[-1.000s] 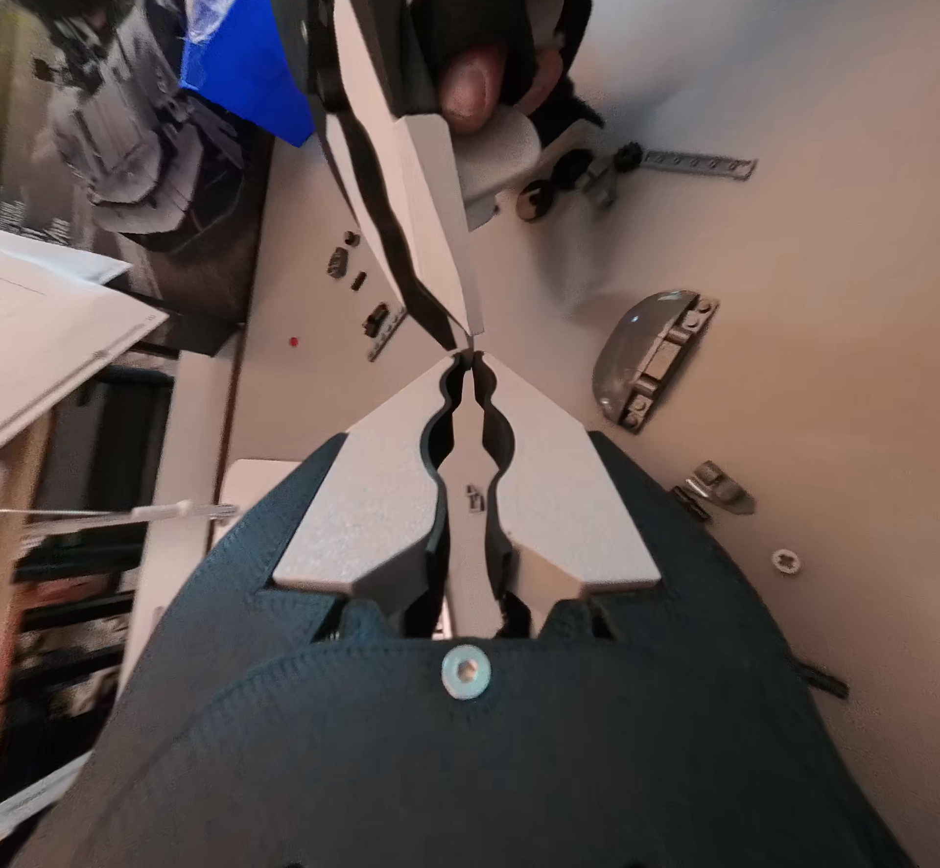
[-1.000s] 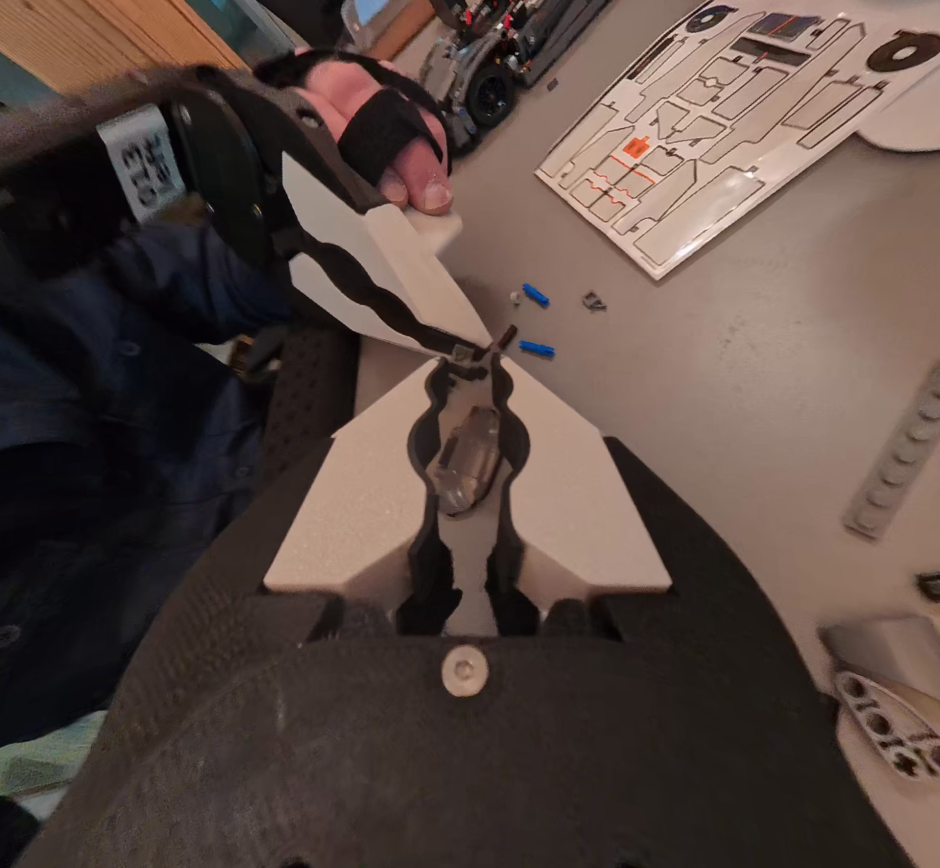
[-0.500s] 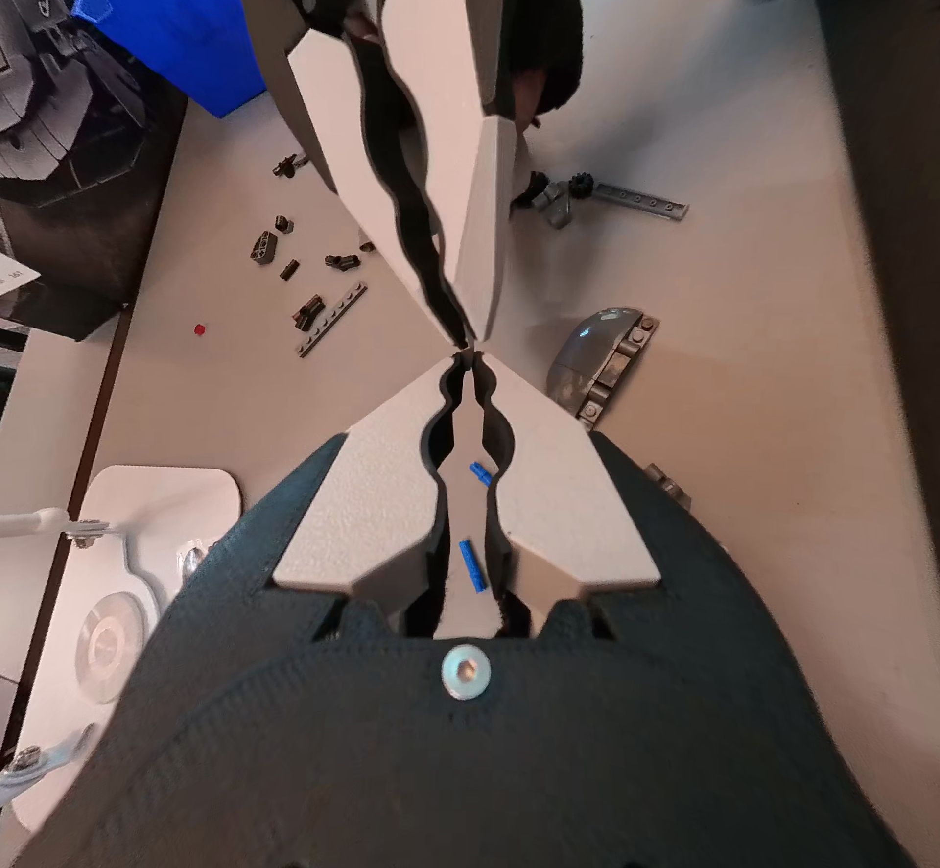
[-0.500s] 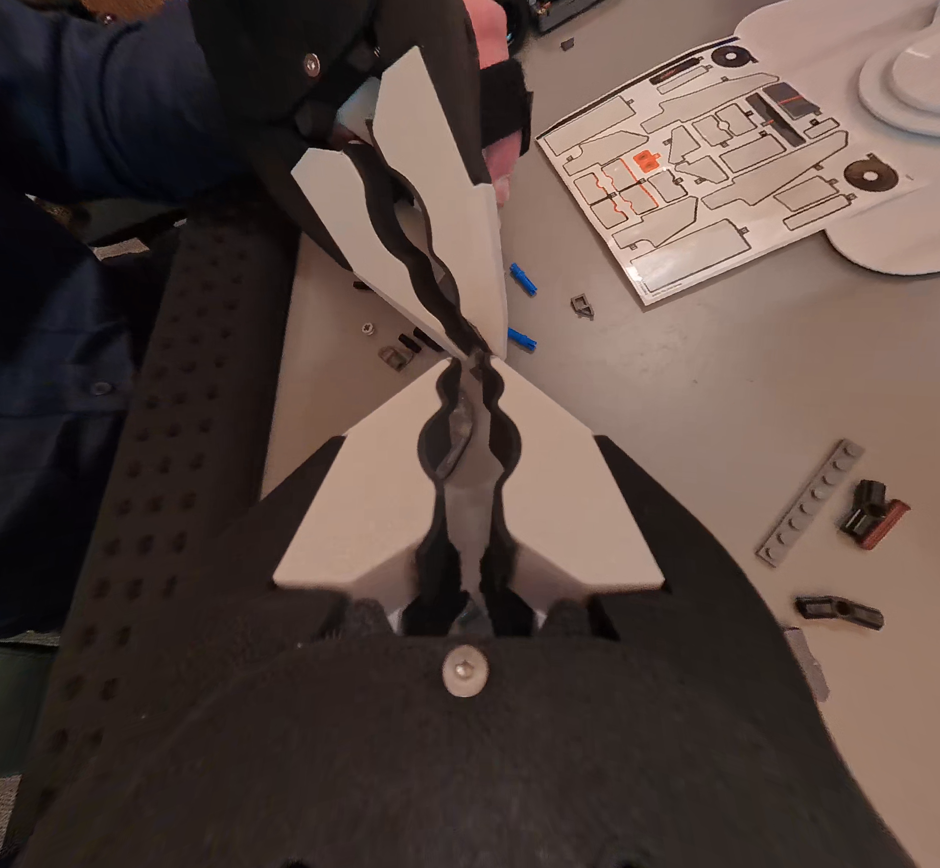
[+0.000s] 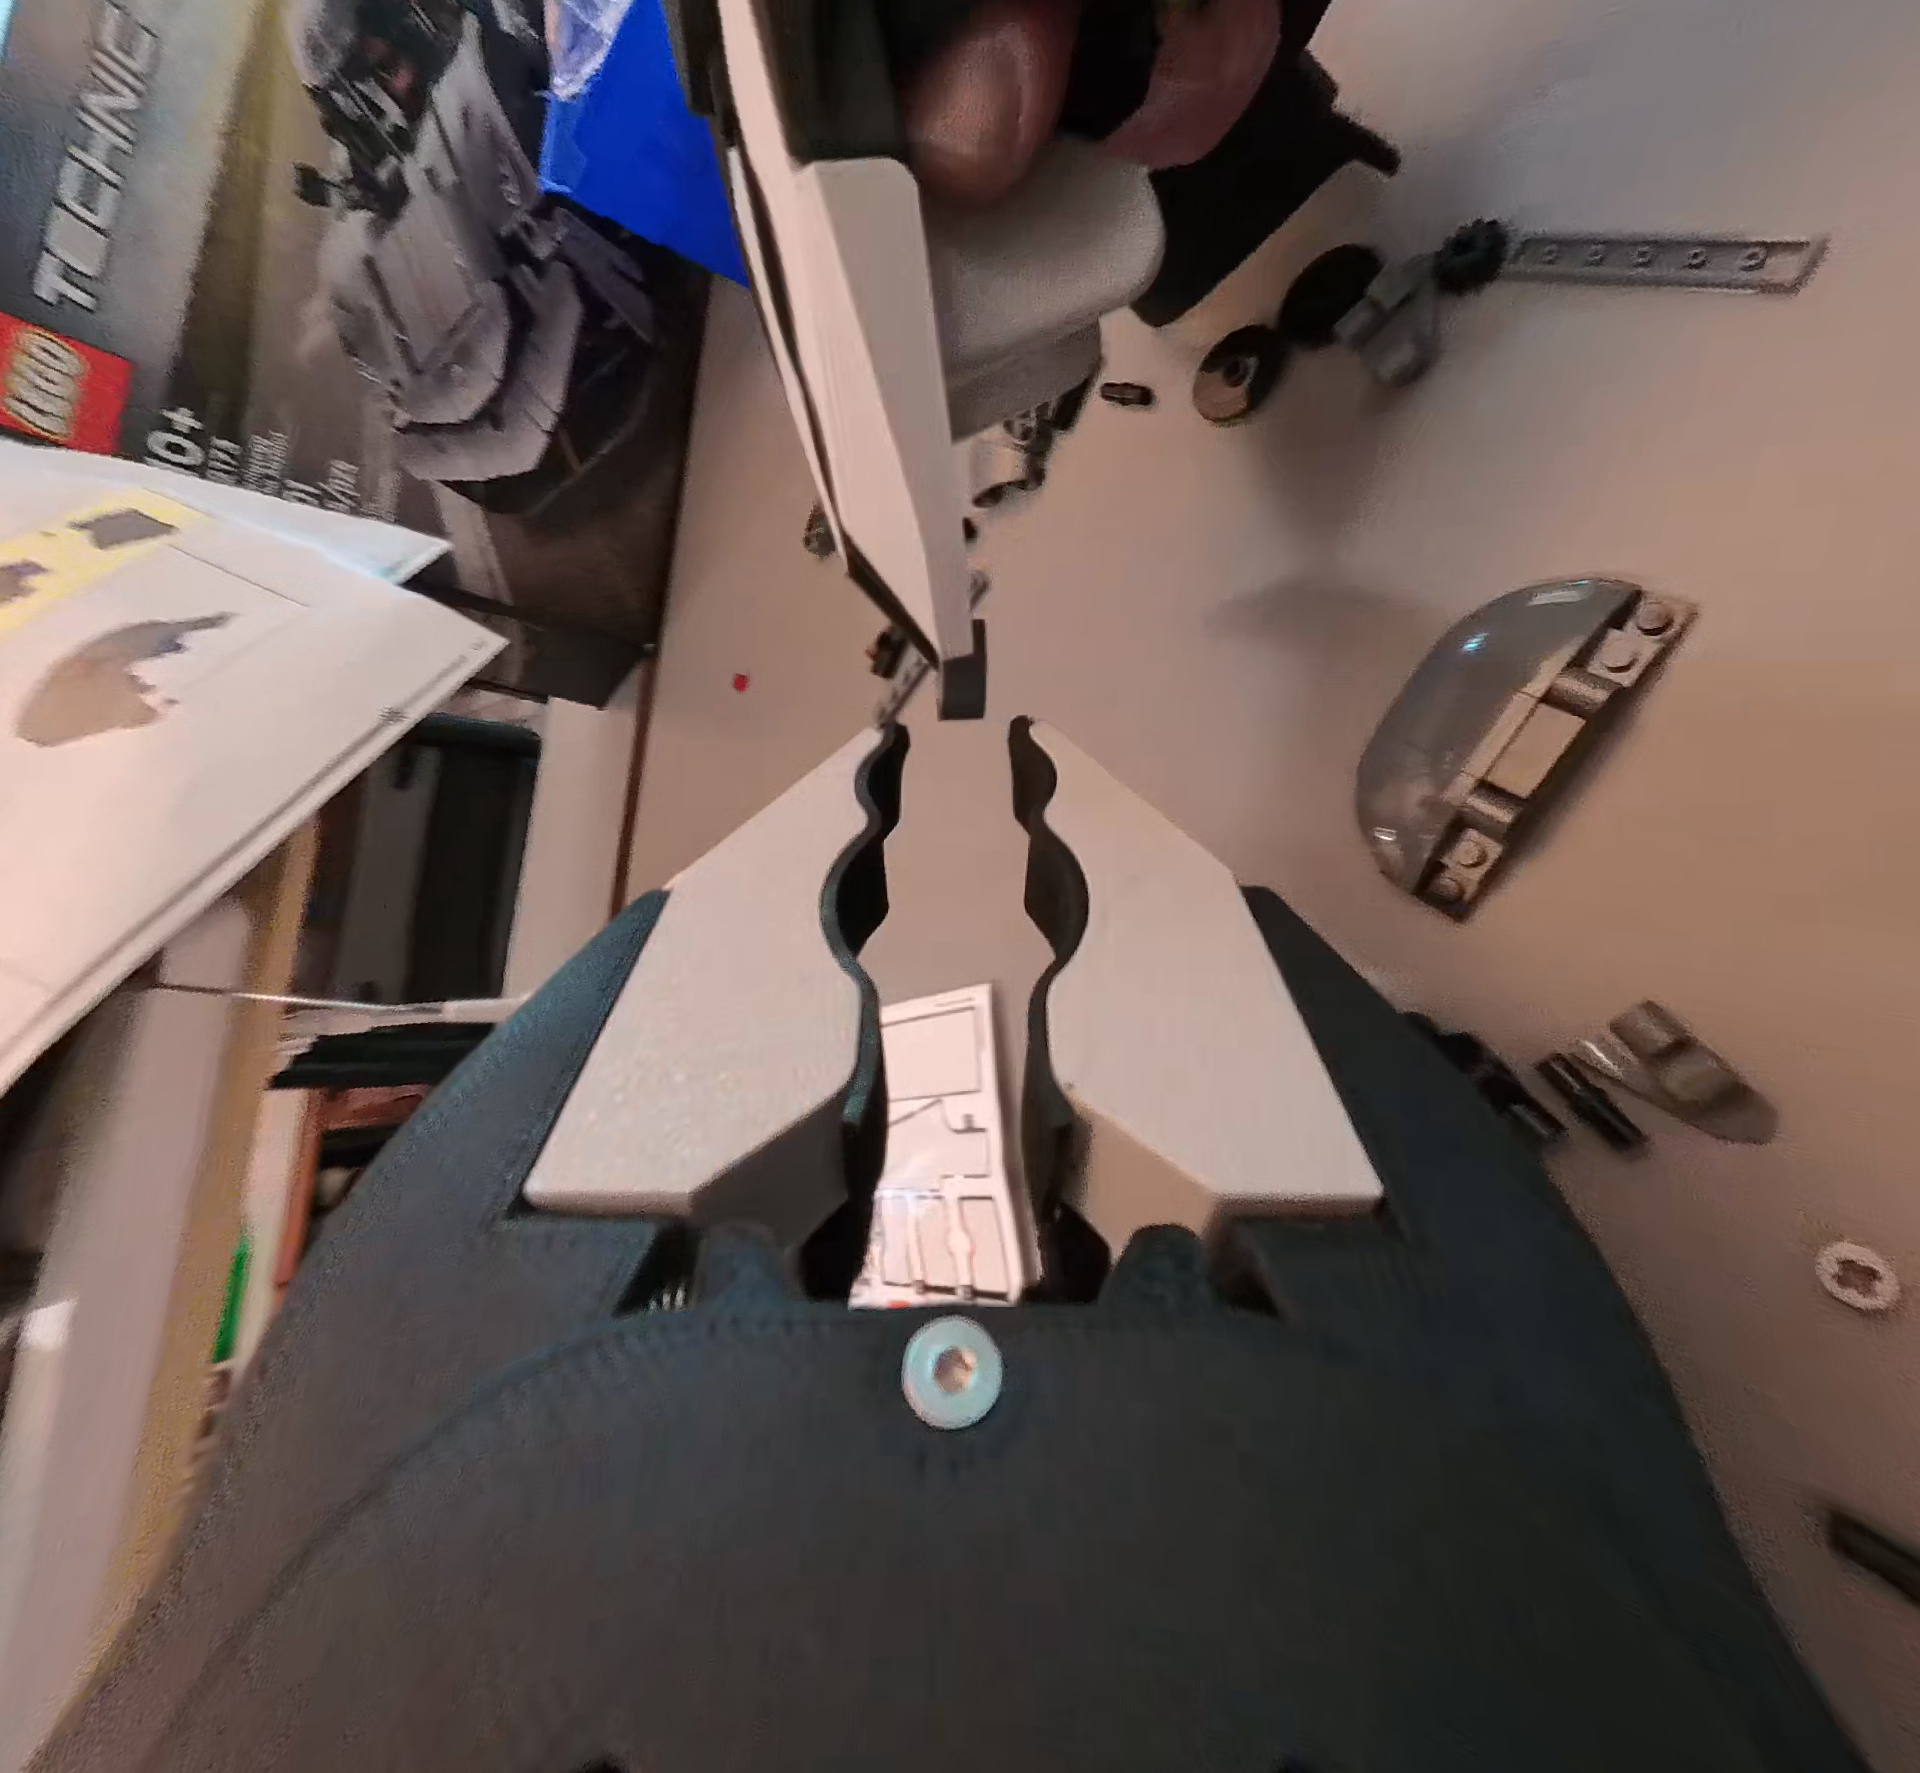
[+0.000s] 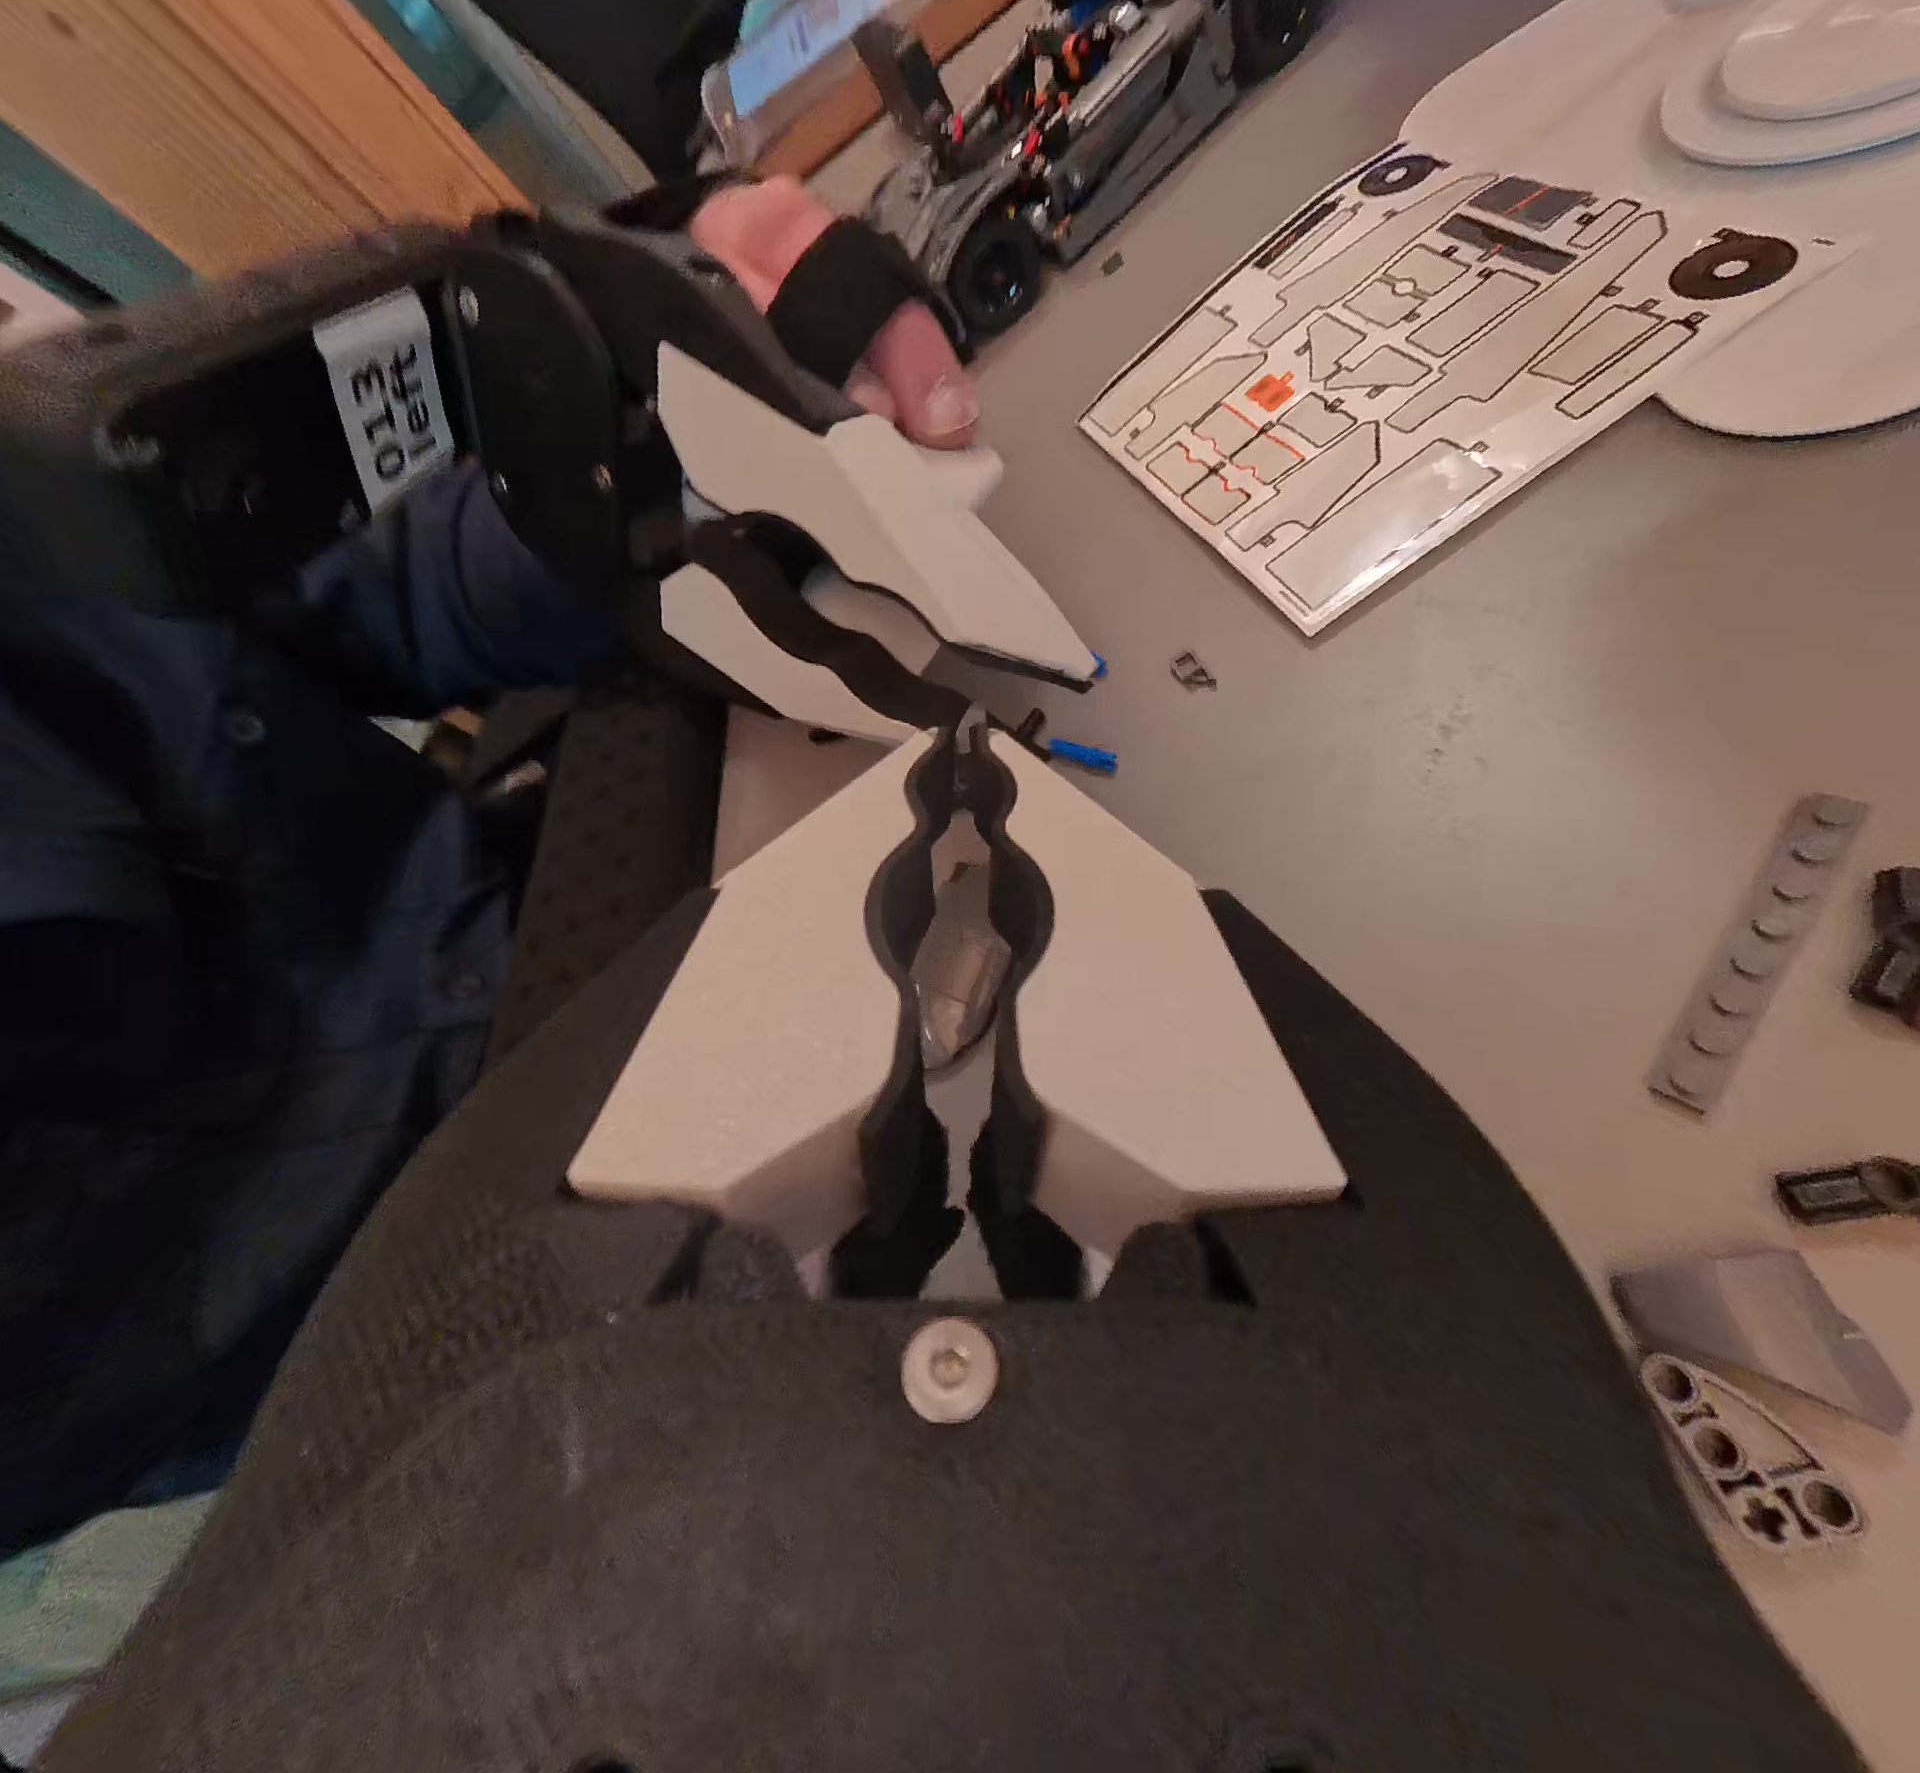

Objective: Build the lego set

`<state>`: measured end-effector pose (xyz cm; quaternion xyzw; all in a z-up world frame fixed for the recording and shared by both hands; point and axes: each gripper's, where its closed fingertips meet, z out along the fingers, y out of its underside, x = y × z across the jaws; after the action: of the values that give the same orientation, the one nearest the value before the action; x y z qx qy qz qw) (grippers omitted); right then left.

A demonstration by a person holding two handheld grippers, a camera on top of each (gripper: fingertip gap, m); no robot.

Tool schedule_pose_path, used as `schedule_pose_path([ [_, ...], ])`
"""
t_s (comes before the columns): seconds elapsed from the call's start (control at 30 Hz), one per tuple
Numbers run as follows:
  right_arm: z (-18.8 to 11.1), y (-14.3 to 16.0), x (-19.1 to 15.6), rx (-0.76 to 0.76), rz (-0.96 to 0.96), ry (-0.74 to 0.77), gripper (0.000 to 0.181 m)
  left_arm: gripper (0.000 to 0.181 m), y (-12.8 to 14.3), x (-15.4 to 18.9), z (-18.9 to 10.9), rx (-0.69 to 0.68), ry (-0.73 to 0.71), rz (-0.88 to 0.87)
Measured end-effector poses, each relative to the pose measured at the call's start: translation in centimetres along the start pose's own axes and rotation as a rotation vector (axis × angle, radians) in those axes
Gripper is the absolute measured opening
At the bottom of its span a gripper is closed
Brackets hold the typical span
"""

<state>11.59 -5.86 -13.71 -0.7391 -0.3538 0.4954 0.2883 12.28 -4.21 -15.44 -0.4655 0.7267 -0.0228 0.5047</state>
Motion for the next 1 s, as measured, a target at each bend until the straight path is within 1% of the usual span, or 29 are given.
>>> schedule_pose_path([
  [0.13,-0.9,-1.1,0.2,0.095,0.089,-0.050,0.001,0.015,-0.5,-0.9,-0.1,-0.014,-0.099,0.075],
  [0.2,-1.1,-1.2,0.3,0.112,0.115,-0.064,0.001,0.014,-0.7,-1.3,-0.1,-0.014,-0.129,0.094],
  [0.27,-1.0,-1.2,0.3,0.109,0.121,-0.068,0.001,0.008,-0.8,-1.4,-0.1,-0.018,-0.146,0.105],
  [0.33,-0.8,-1.1,0.2,0.106,0.121,-0.073,0.001,0.005,-0.8,-1.2,0.0,-0.023,-0.140,0.115],
  [0.6,-0.7,-1.0,0.1,0.101,0.111,-0.070,0.001,0.005,-0.7,-1.0,0.0,-0.032,-0.128,0.114],
  [0.67,-0.7,-1.1,0.2,0.105,0.105,-0.062,0.004,0.005,-0.7,-0.6,0.0,-0.017,-0.091,0.089],
  [0.7,-0.8,-1.2,0.4,0.109,0.108,-0.049,0.013,0.005,-0.7,-0.4,-0.1,-0.009,-0.066,0.072],
  [0.77,-1.1,-0.9,0.9,0.081,0.089,0.000,0.016,0.005,-0.3,0.1,-0.2,-0.008,-0.013,0.048],
  [0.87,-1.0,0.6,1.5,-0.028,0.020,0.085,0.024,0.005,0.5,1.0,-0.9,0.002,0.103,-0.013],
  [0.93,-0.3,2.1,1.0,-0.128,-0.024,0.091,0.028,0.005,1.2,1.4,-1.5,-0.004,0.147,-0.022],
  [1.0,0.7,3.1,0.4,-0.187,-0.052,0.072,0.029,0.005,1.2,2.5,-2.2,0.014,0.245,-0.061],
])
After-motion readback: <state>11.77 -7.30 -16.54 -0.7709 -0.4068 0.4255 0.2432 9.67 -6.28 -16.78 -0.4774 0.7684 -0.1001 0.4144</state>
